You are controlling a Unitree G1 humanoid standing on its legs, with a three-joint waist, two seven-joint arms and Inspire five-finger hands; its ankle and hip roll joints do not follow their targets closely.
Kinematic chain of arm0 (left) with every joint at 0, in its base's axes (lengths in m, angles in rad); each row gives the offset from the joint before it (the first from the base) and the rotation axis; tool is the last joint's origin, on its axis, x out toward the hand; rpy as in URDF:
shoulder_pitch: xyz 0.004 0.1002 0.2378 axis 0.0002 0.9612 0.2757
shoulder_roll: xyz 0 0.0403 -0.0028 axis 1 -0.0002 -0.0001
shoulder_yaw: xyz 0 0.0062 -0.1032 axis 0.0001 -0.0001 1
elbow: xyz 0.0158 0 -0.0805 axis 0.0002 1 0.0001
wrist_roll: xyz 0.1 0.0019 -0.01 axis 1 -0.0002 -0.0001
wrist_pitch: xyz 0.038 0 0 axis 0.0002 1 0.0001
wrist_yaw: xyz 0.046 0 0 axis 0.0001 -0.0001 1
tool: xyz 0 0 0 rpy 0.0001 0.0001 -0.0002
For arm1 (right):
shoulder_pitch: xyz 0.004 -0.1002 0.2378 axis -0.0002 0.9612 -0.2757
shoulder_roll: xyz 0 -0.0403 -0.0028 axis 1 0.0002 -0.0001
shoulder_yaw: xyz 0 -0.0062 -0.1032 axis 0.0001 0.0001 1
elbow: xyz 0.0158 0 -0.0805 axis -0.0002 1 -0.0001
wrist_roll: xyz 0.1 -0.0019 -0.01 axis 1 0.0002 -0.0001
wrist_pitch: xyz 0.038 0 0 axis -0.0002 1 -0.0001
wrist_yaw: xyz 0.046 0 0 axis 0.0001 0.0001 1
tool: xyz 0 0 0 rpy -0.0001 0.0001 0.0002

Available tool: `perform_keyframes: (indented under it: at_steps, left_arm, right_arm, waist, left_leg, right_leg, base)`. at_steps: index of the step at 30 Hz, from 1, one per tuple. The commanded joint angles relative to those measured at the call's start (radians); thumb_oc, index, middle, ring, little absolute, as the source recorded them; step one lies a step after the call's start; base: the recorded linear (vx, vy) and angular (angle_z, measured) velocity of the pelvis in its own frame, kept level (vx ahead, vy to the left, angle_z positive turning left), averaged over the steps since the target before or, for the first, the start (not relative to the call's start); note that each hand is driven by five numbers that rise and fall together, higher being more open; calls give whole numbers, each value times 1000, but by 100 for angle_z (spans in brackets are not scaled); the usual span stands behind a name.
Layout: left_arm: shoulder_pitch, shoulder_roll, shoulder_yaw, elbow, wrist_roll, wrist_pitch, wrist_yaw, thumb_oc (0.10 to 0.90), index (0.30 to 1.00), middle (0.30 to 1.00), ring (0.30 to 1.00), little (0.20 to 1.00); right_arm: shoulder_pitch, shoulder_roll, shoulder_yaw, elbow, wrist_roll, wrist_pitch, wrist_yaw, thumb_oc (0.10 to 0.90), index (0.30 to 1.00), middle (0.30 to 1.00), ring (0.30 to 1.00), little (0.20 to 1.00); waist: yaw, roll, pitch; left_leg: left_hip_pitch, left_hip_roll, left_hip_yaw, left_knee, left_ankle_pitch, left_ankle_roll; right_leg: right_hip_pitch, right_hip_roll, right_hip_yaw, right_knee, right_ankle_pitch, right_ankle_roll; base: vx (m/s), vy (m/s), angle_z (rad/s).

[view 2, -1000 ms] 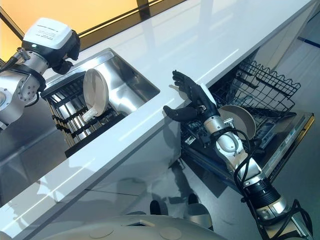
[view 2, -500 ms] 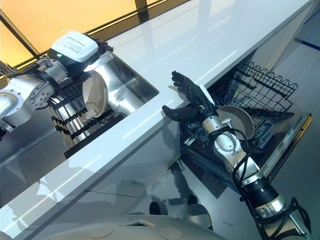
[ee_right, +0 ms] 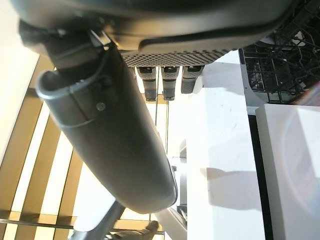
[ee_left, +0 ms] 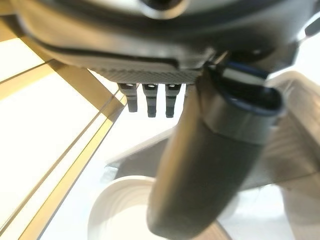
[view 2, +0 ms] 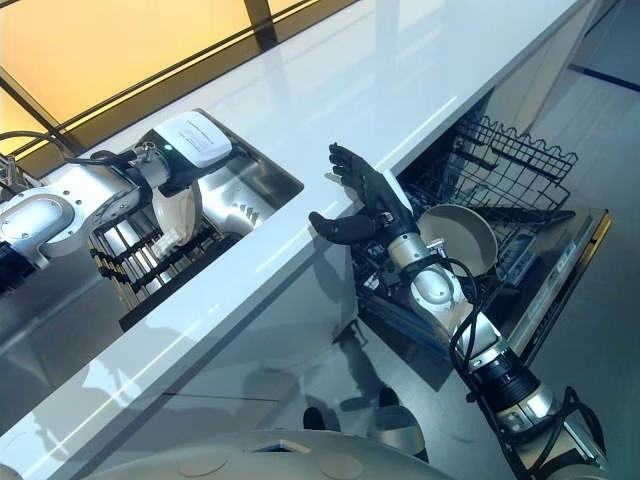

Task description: Pick up plates and place into dishwasher.

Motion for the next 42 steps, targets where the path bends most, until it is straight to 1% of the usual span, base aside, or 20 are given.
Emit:
perform_keyframes:
  at_steps: [1,2,5,11,12,14,15,17,20,21,22,23,24,30,32,36,40,42]
  left_arm:
    - [-217,8,36,154,79,41,2,800,900,900,900,900]
    - [-215,2,34,181,95,30,-13,800,900,900,900,900]
    - [-218,3,23,222,84,29,-44,800,900,900,900,900]
    - [-198,-6,23,268,60,-4,-133,800,900,900,900,900]
    - [-196,-8,19,263,74,-1,-142,800,900,900,900,900]
    - [-195,-16,11,264,57,14,-180,800,900,900,900,900]
    - [-196,-16,11,263,57,14,-181,800,900,900,900,900]
    - [-178,-34,22,270,46,31,-253,800,900,900,900,900]
    - [-154,-46,33,280,23,54,-307,800,900,900,900,900]
    - [-144,-49,41,285,21,54,-311,764,869,869,869,864]
    - [-134,-49,46,288,14,52,-310,471,618,618,618,571]
    - [-127,-49,50,290,2,49,-307,355,519,519,519,455]
    - [-119,-52,55,287,6,50,-303,100,300,300,300,200]
    - [-84,-61,80,281,9,56,-284,100,300,300,300,200]
    - [-78,-60,89,281,34,50,-272,100,300,300,300,200]
    - [-82,-52,93,282,57,59,-290,100,300,300,300,200]
    - [-88,-35,92,286,78,74,-296,100,300,300,300,200]
    - [-91,-25,92,283,107,104,-309,100,300,300,300,200]
  right_arm:
    - [82,-53,37,-14,19,30,-3,800,900,900,900,900]
    - [88,-58,29,-19,18,35,3,800,900,900,900,900]
    - [103,-70,17,-23,13,29,17,800,900,900,900,900]
    - [116,-78,-5,-35,6,36,28,800,900,900,900,900]
    - [115,-77,-6,-35,5,35,28,800,900,900,900,900]
    - [104,-81,-7,-38,13,40,24,800,900,900,900,900]
    - [104,-81,-7,-38,13,40,24,800,900,900,900,900]
    - [91,-76,-5,-40,12,49,17,800,900,900,900,900]
    - [81,-67,-7,-36,7,57,11,800,900,900,900,900]
    - [80,-66,-8,-38,6,60,7,800,900,900,900,900]
    - [80,-64,-9,-37,4,61,5,800,900,900,900,900]
    - [82,-63,-11,-35,3,61,6,800,900,900,900,900]
    - [82,-61,-13,-35,2,62,5,800,900,900,900,900]
    - [89,-60,-16,-38,-3,67,11,800,900,900,900,900]
    - [93,-59,-15,-29,-3,60,17,800,900,900,900,900]
    - [100,-56,-11,-19,-9,55,22,800,900,900,900,900]
    - [104,-58,-13,-20,-10,53,24,800,900,900,900,900]
    - [107,-56,-12,-25,-13,55,23,800,900,900,900,900]
  waist:
    - [-25,21,5]
    - [-30,24,10]
    - [-40,29,23]
    - [-45,32,42]
    - [-46,31,46]
    - [-45,30,53]
    - [-45,30,53]
    - [-40,27,61]
    - [-34,26,66]
    - [-32,25,67]
    - [-31,25,68]
    - [-29,25,68]
    - [-28,24,68]
    - [-22,20,65]
    - [-19,18,60]
    - [-15,16,51]
    - [-10,14,46]
    - [-5,11,41]
  left_leg:
    - [-33,-94,14,17,-67,20]
    - [-35,-94,19,19,-67,21]
    - [-43,-94,25,28,-69,21]
    - [-54,-94,25,40,-72,24]
    - [-57,-94,25,43,-72,23]
    - [-60,-95,21,45,-72,24]
    - [-60,-95,21,45,-72,24]
    - [-66,-95,16,49,-72,24]
    - [-71,-96,10,53,-71,24]
    - [-71,-96,9,54,-71,24]
    - [-72,-95,9,56,-72,24]
    - [-72,-95,9,57,-72,24]
    - [-73,-95,8,58,-72,24]
    - [-71,-94,5,59,-72,24]
    - [-68,-95,3,56,-71,24]
    - [-65,-95,1,55,-71,24]
    - [-64,-95,-3,55,-70,23]
    - [-62,-94,-6,55,-70,22]
  right_leg:
    - [-64,10,2,77,-23,83]
    - [-67,10,6,79,-23,83]
    - [-74,12,14,82,-23,84]
    - [-81,17,20,85,-26,81]
    - [-82,17,20,85,-25,81]
    - [-83,19,20,85,-26,80]
    - [-83,19,20,85,-26,80]
    - [-84,19,17,85,-26,78]
    - [-84,19,13,83,-25,77]
    - [-83,19,12,82,-26,77]
    - [-82,19,10,81,-26,77]
    - [-80,18,8,80,-27,77]
    - [-79,17,7,79,-26,77]
    - [-72,19,2,75,-27,75]
    - [-66,20,0,70,-27,75]
    - [-60,19,-5,64,-25,74]
    - [-54,19,-10,59,-25,72]
    - [-47,19,-13,53,-25,71]
  base:
    - [46,10,-11]
    - [45,11,-11]
    - [23,10,-14]
    - [11,5,-10]
    - [-2,-3,-4]
    - [-3,-2,-2]
    - [-7,-2,-3]
    - [-19,1,-5]
    - [-17,-2,-3]
    - [0,0,0]
    - [0,0,0]
    - [0,0,0]
    - [0,0,0]
    - [0,0,0]
    - [0,0,0]
    - [0,0,0]
    - [-9,-1,1]
    - [-53,-4,4]
